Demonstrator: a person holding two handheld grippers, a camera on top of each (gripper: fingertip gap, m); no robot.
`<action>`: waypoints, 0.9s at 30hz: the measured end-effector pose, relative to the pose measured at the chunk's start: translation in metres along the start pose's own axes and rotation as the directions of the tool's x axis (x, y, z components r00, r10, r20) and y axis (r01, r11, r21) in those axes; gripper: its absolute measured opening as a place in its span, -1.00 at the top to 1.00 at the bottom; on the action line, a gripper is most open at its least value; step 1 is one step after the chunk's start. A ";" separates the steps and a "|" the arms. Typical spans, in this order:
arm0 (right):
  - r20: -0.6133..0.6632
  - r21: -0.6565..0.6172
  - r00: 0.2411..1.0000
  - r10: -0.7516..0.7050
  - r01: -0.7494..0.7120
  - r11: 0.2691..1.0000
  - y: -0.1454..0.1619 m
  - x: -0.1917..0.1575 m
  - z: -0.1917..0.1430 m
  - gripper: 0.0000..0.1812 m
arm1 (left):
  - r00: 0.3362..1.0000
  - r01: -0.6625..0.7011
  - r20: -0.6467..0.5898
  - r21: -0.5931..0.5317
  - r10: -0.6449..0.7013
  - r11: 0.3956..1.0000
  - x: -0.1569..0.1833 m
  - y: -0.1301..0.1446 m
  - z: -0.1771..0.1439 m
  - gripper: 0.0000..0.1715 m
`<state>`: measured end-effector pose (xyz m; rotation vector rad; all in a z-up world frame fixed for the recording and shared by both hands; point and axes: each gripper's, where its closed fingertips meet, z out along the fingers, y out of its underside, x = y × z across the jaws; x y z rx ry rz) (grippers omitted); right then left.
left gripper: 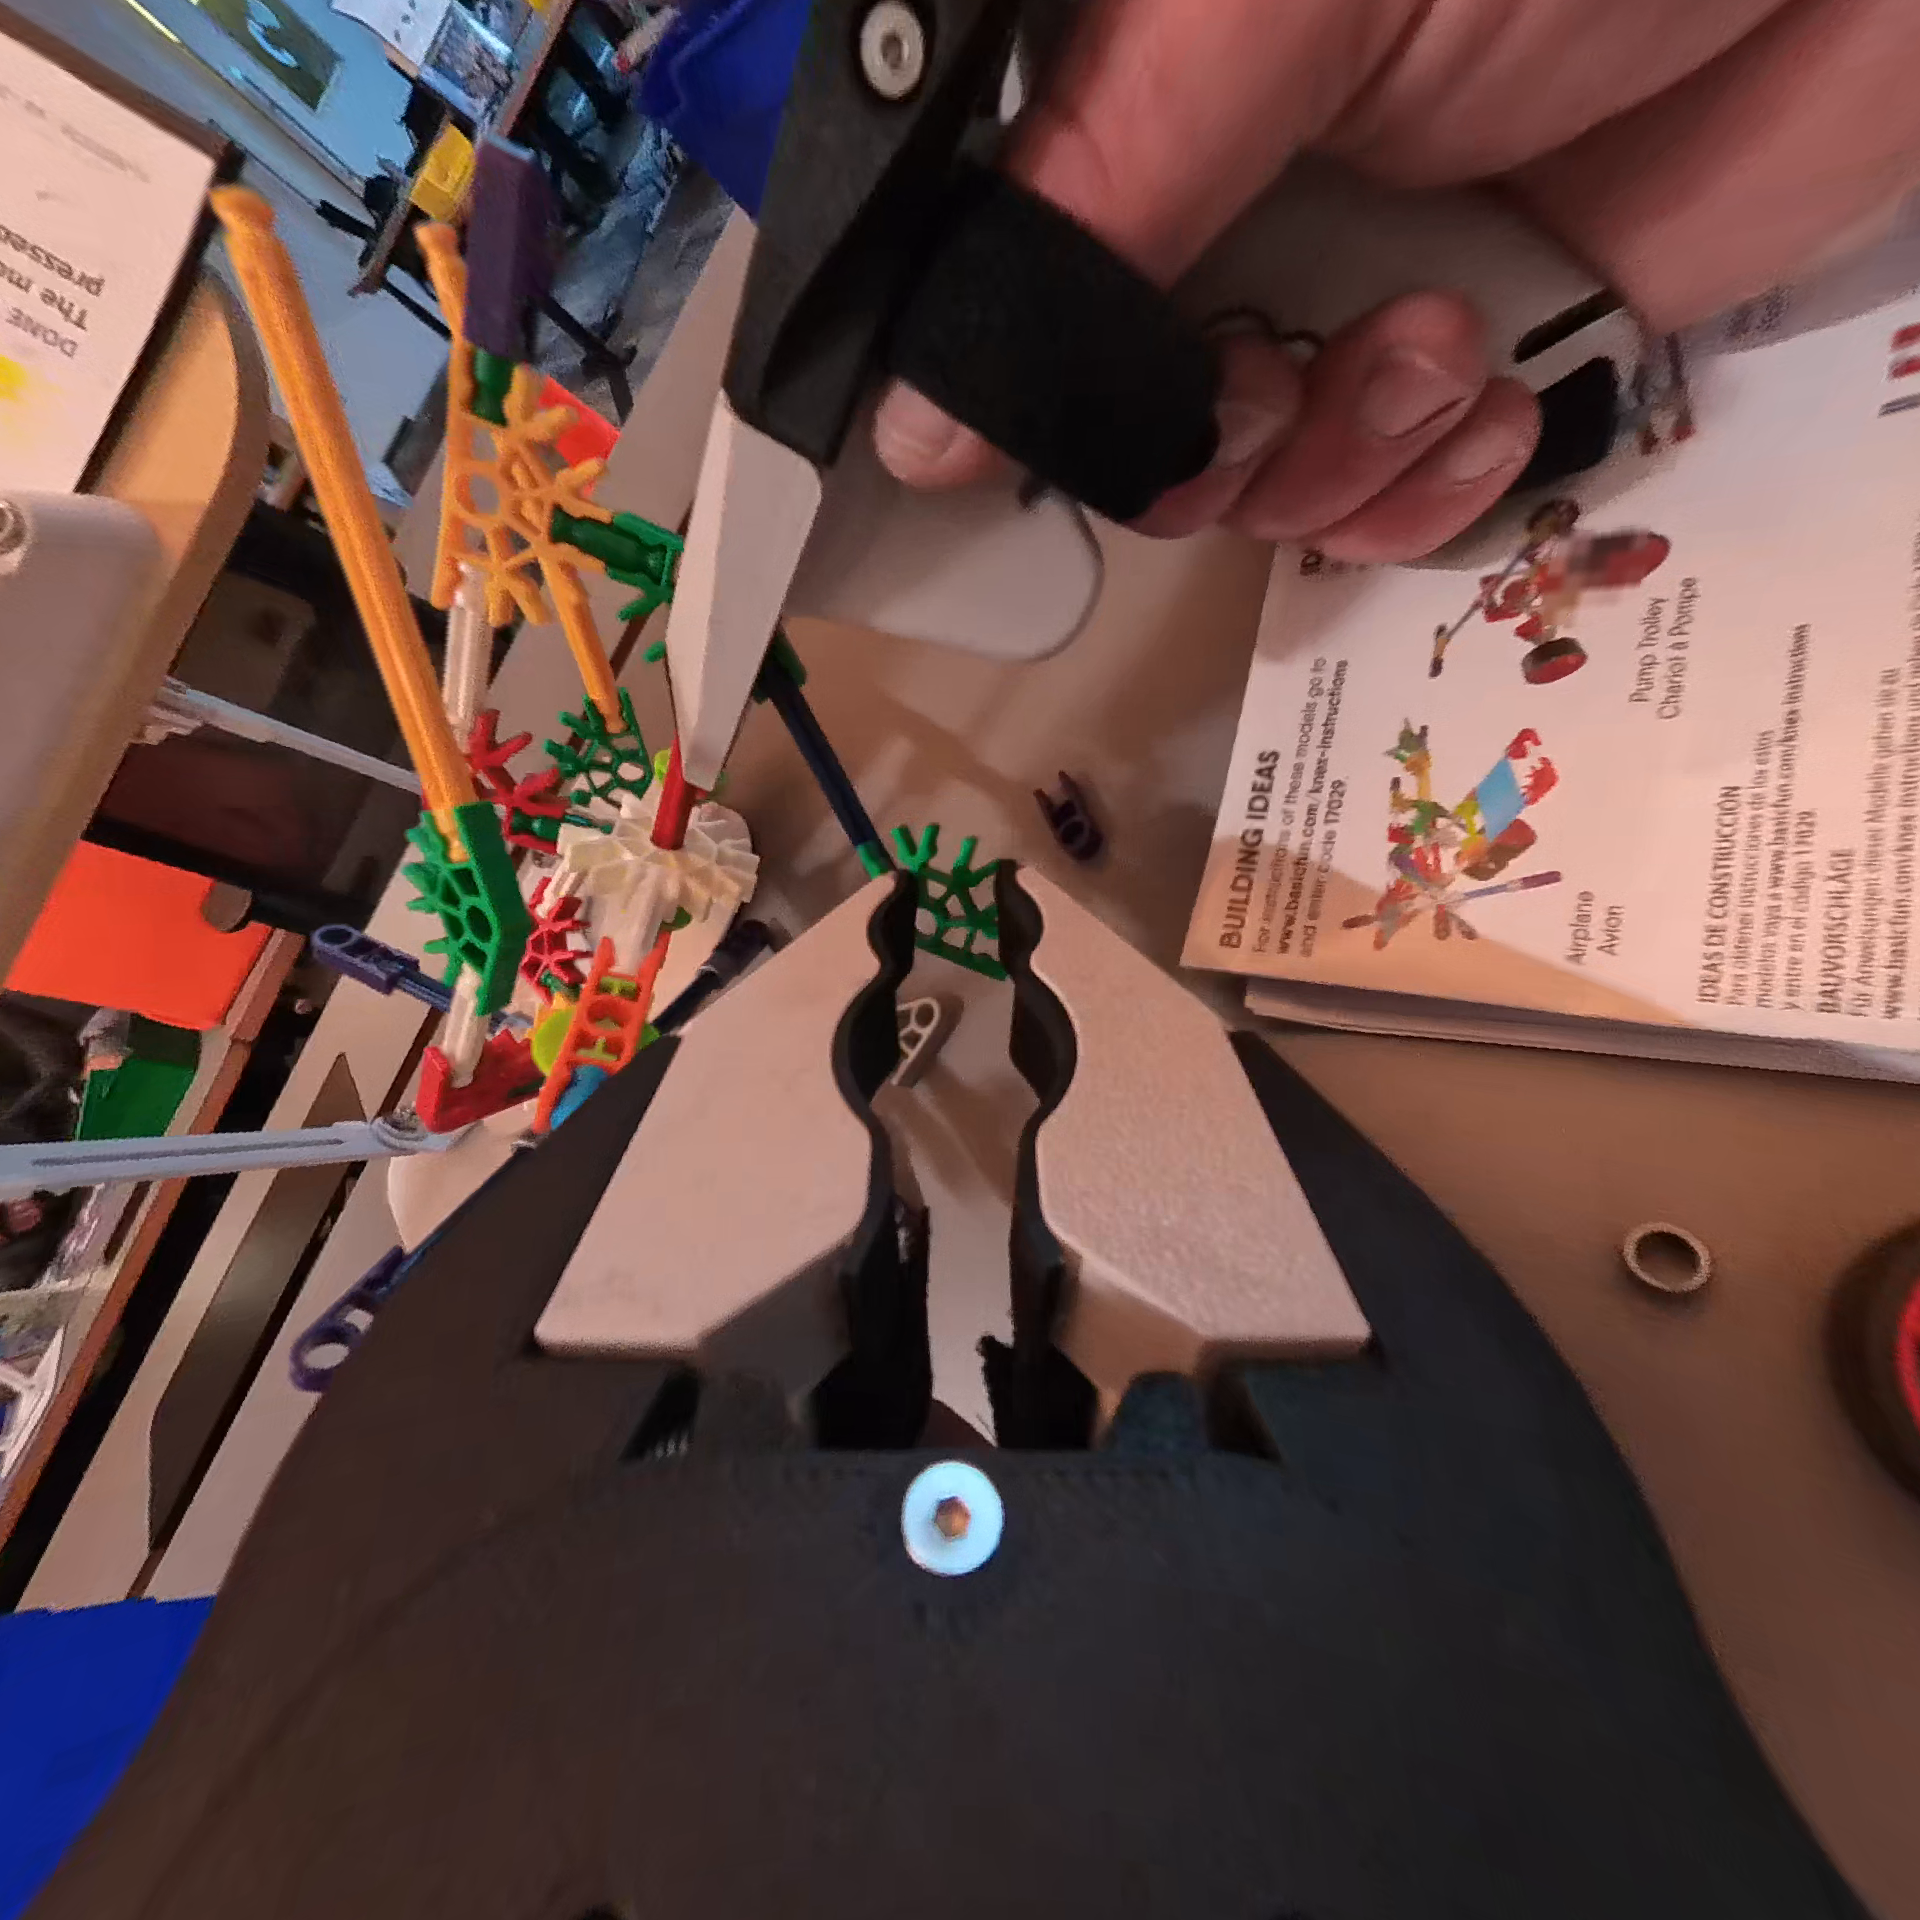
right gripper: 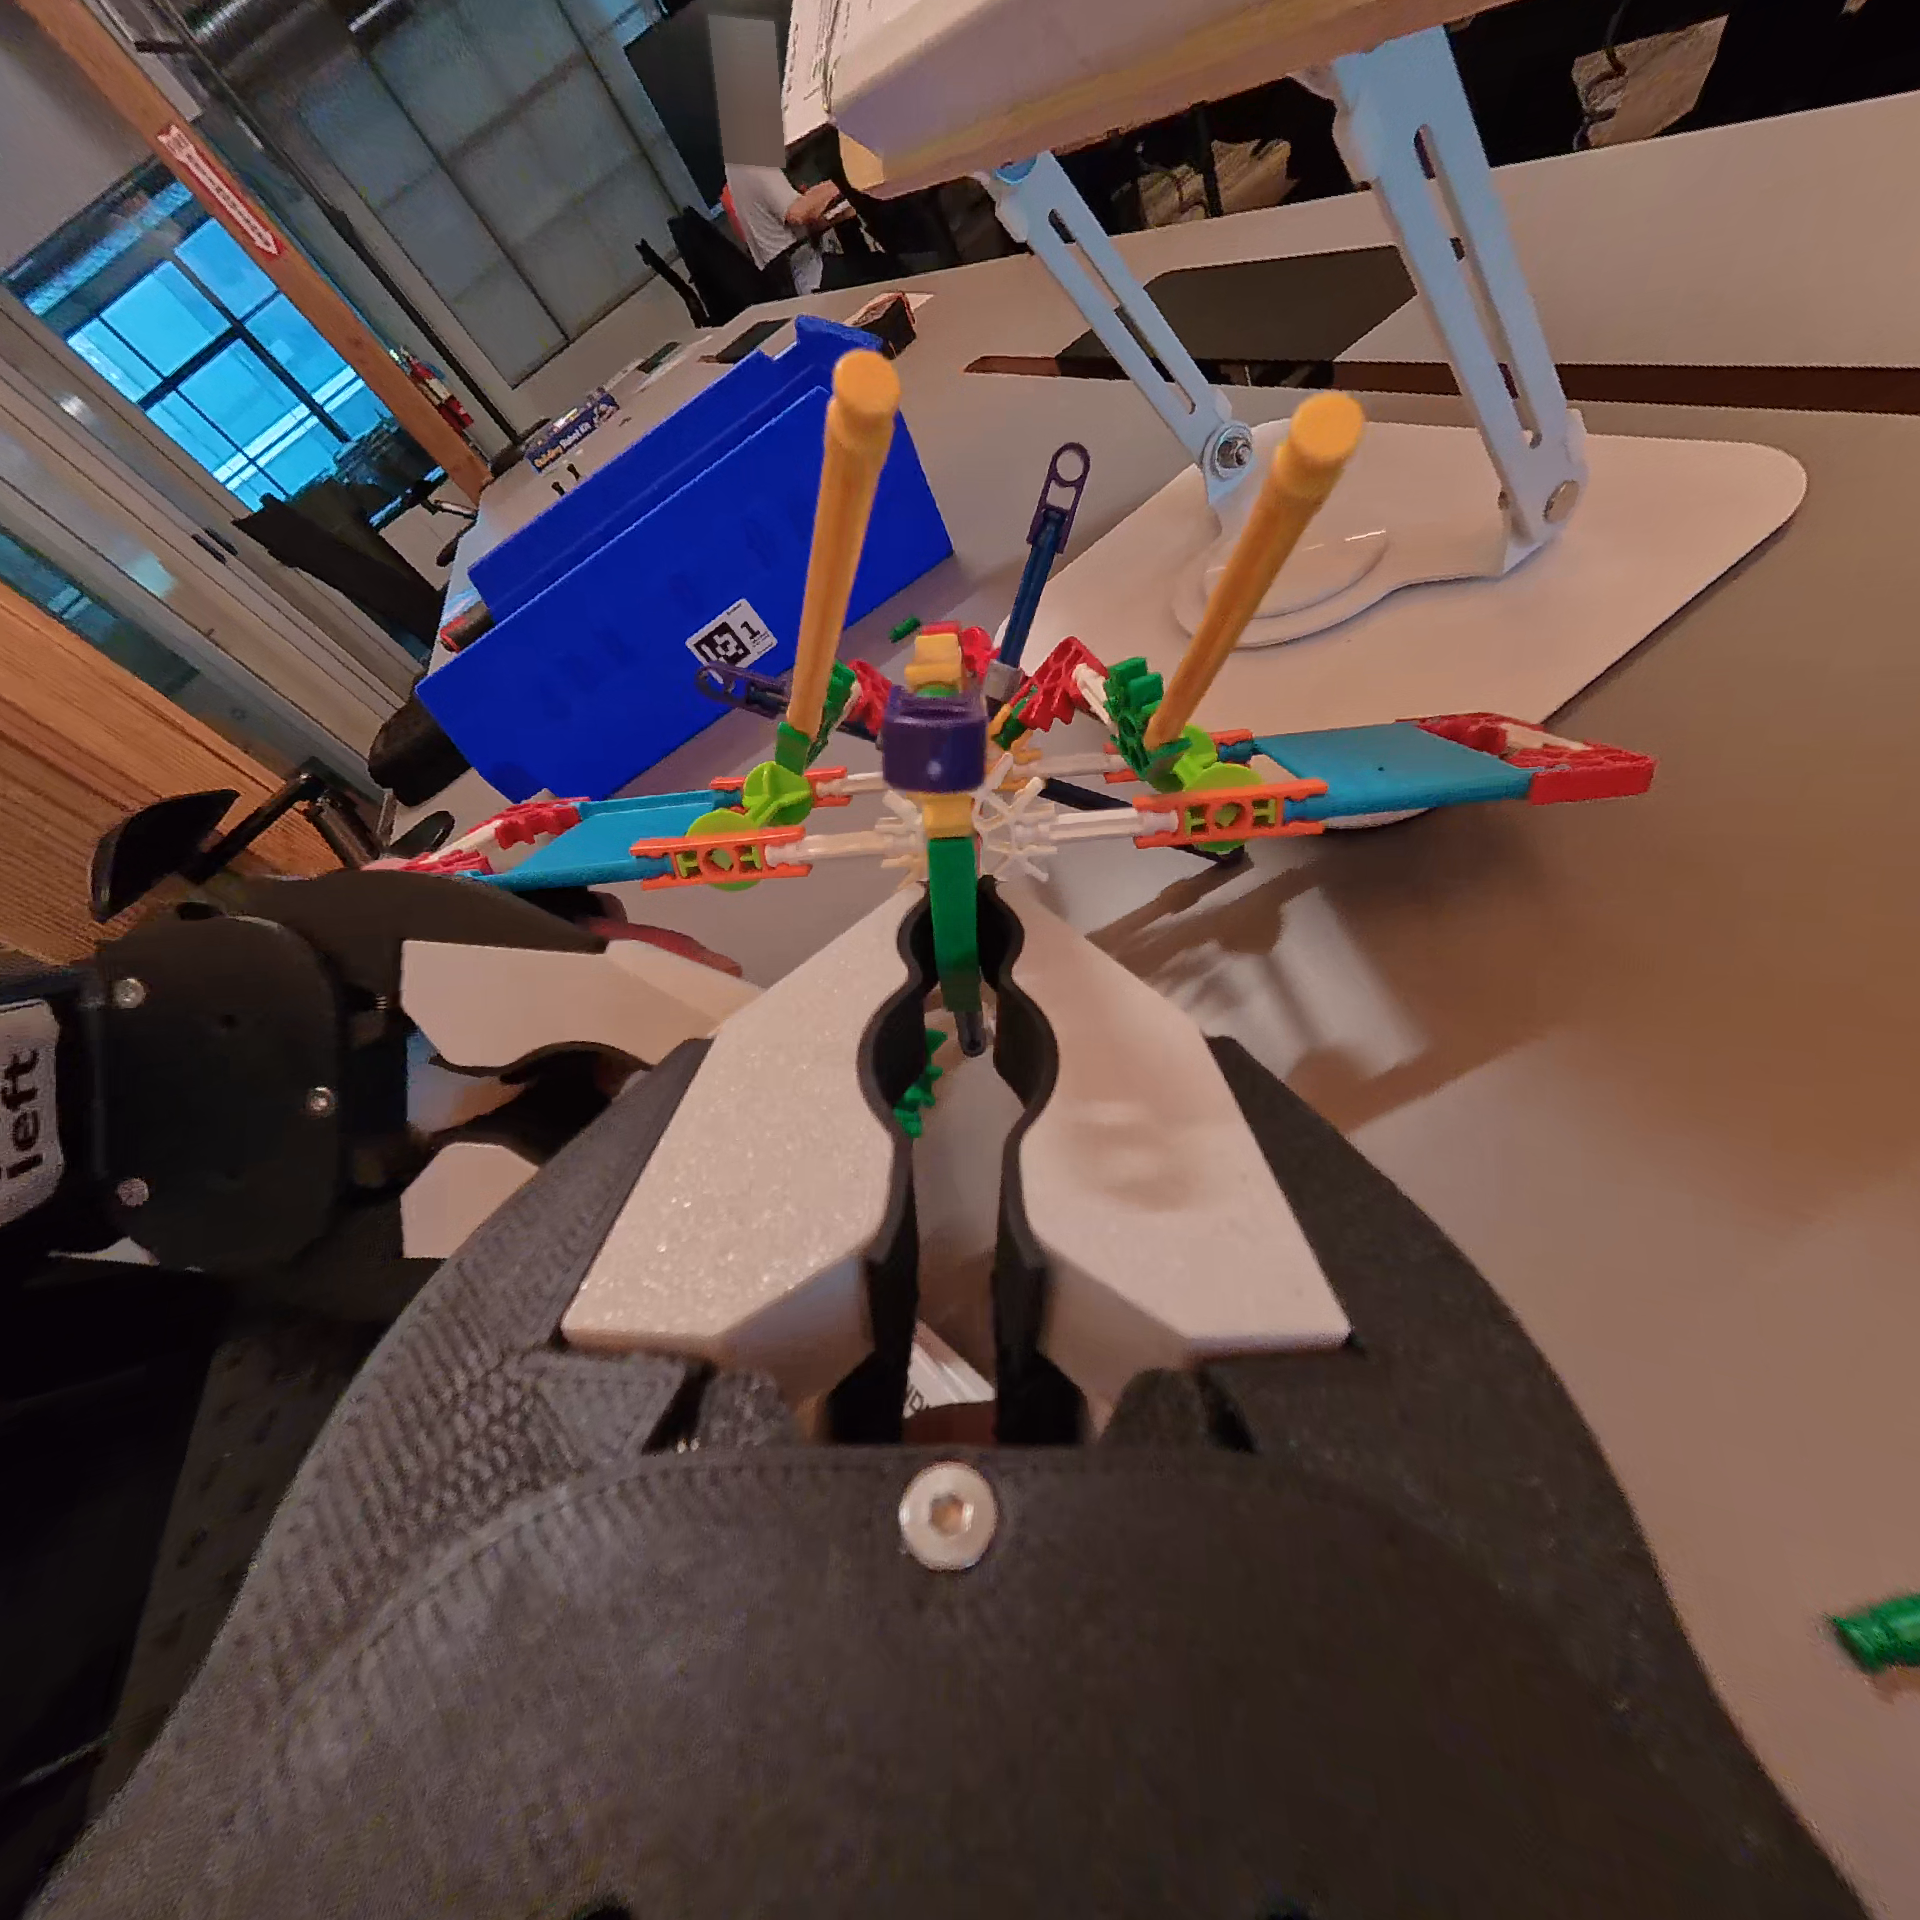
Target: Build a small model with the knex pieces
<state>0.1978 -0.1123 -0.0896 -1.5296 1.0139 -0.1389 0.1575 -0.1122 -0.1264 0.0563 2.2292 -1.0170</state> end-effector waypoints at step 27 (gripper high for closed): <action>0.079 -0.133 0.995 0.055 -0.044 0.990 0.026 -0.008 -0.001 0.77 | 0.995 -0.094 0.036 0.023 0.094 0.995 -0.013 0.026 -0.003 0.93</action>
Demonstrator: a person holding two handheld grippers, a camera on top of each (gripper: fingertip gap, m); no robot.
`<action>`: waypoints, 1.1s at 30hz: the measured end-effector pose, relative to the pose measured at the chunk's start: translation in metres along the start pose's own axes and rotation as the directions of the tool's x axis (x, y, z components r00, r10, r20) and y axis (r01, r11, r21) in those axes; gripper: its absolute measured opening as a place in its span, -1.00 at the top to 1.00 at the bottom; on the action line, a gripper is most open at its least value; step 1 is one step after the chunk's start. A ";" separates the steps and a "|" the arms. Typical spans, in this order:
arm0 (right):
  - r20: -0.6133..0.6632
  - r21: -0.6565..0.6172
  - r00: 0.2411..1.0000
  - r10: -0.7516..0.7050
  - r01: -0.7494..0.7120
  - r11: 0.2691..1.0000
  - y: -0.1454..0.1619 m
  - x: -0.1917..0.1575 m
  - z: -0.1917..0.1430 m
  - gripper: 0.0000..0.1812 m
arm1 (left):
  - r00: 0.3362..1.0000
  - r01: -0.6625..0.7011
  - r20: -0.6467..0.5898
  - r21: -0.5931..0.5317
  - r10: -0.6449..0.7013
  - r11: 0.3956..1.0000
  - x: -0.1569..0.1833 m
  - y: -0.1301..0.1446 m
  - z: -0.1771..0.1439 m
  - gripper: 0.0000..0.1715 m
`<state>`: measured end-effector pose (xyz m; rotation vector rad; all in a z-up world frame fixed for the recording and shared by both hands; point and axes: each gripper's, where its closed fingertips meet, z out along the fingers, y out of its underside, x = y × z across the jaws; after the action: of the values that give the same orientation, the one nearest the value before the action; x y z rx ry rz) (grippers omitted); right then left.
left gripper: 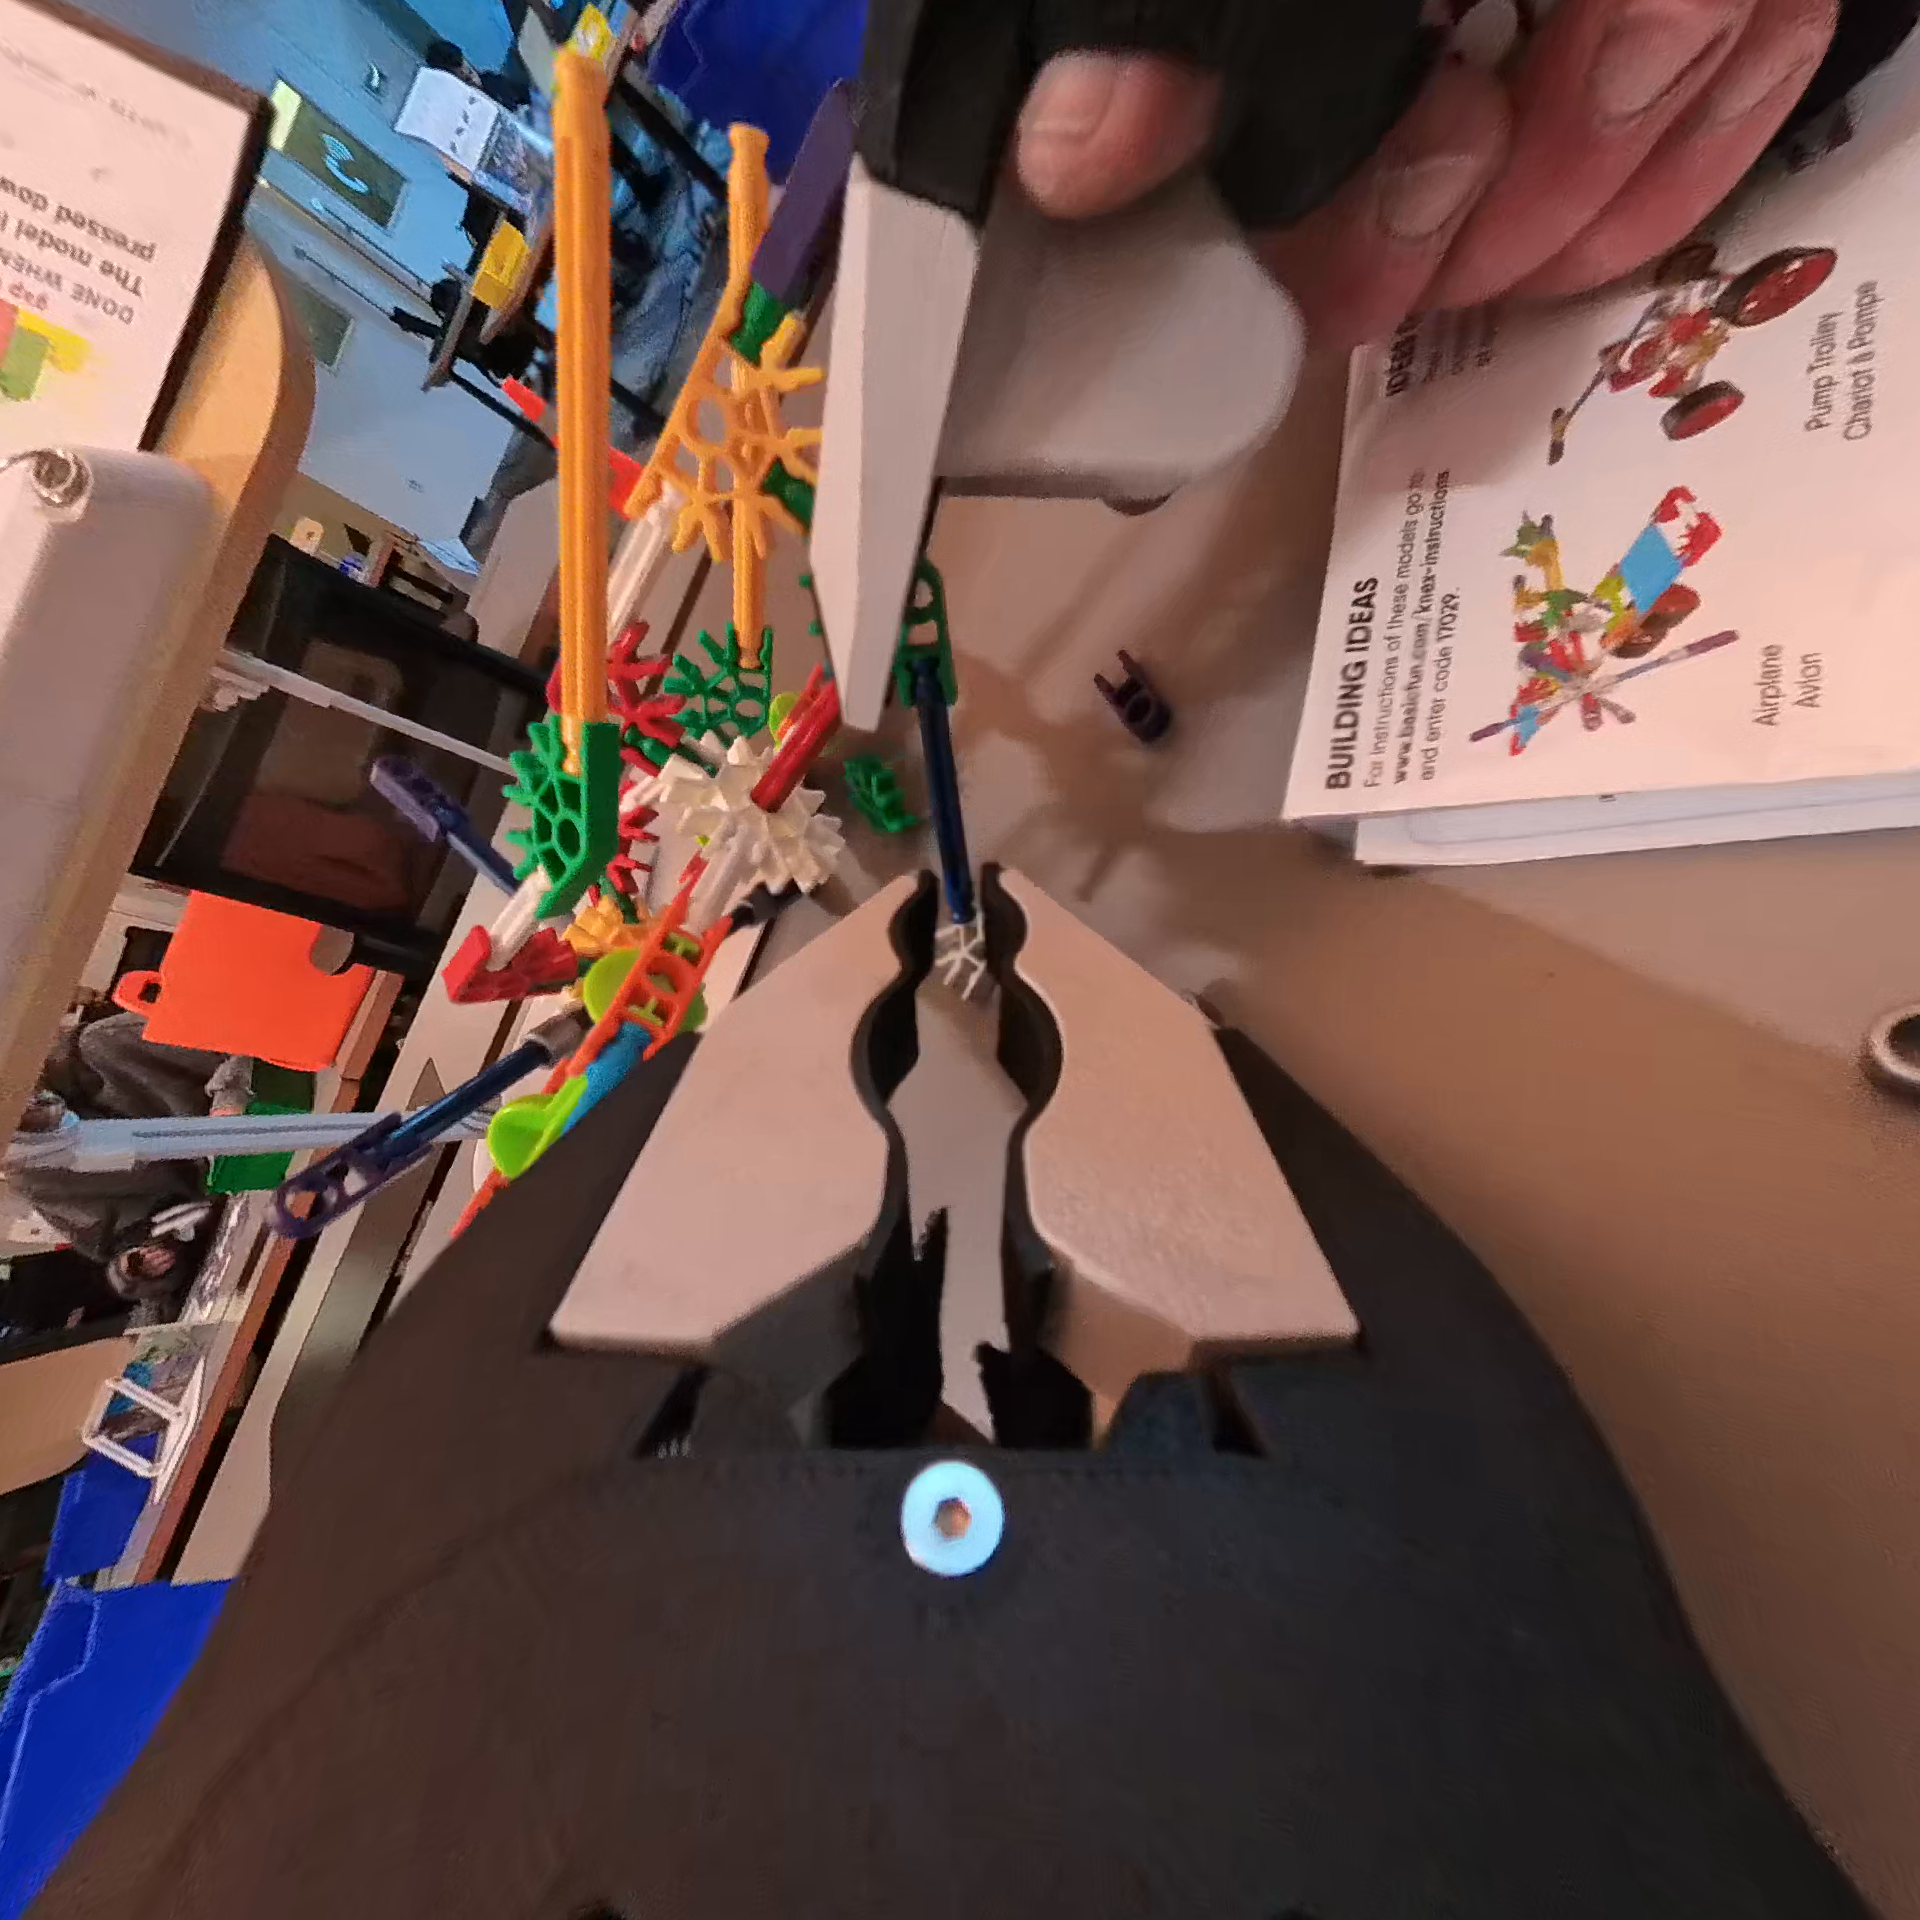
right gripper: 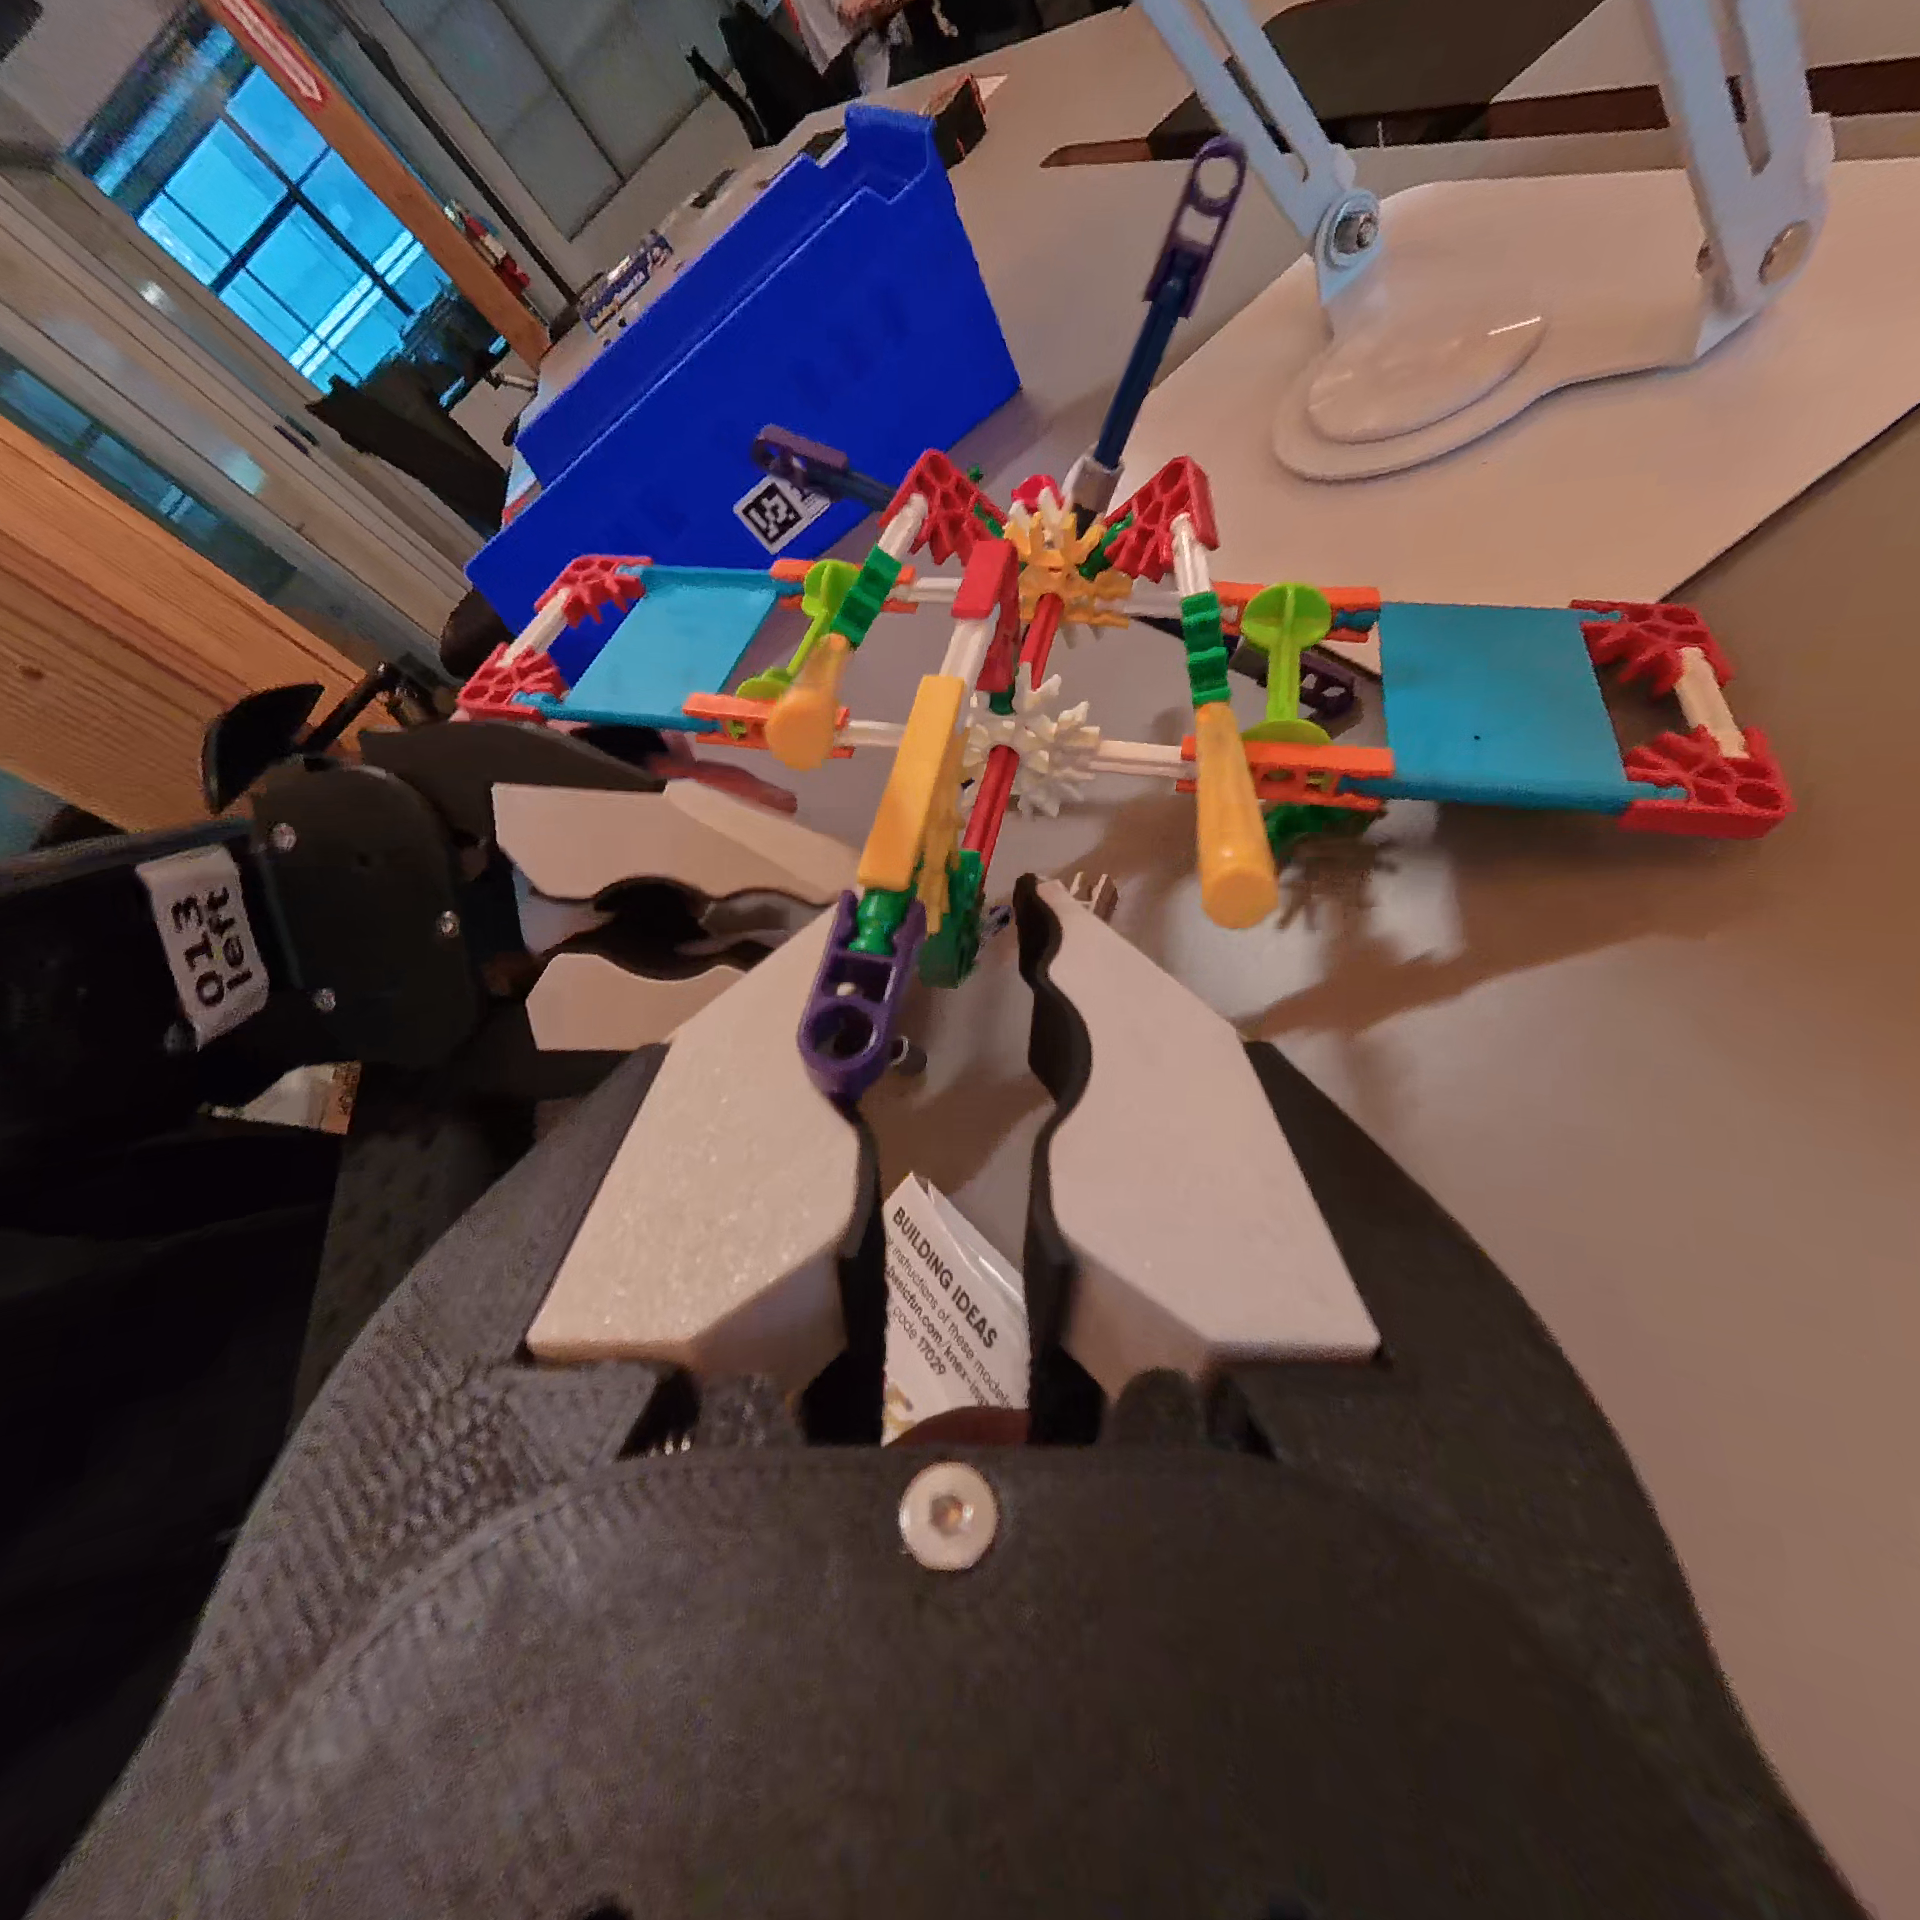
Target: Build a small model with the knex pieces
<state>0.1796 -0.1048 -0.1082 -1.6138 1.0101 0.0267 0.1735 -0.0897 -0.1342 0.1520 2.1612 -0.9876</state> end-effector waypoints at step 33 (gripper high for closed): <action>-0.330 -0.484 0.666 -0.669 0.489 0.726 0.006 0.071 0.024 0.69 | 0.934 0.356 -0.025 0.038 -0.356 0.934 -0.056 0.009 0.007 0.98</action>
<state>0.2317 -0.1262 -0.1576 -2.3067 0.8159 -0.7257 0.2210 -0.0783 -0.1049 -0.2222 2.2307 -1.2371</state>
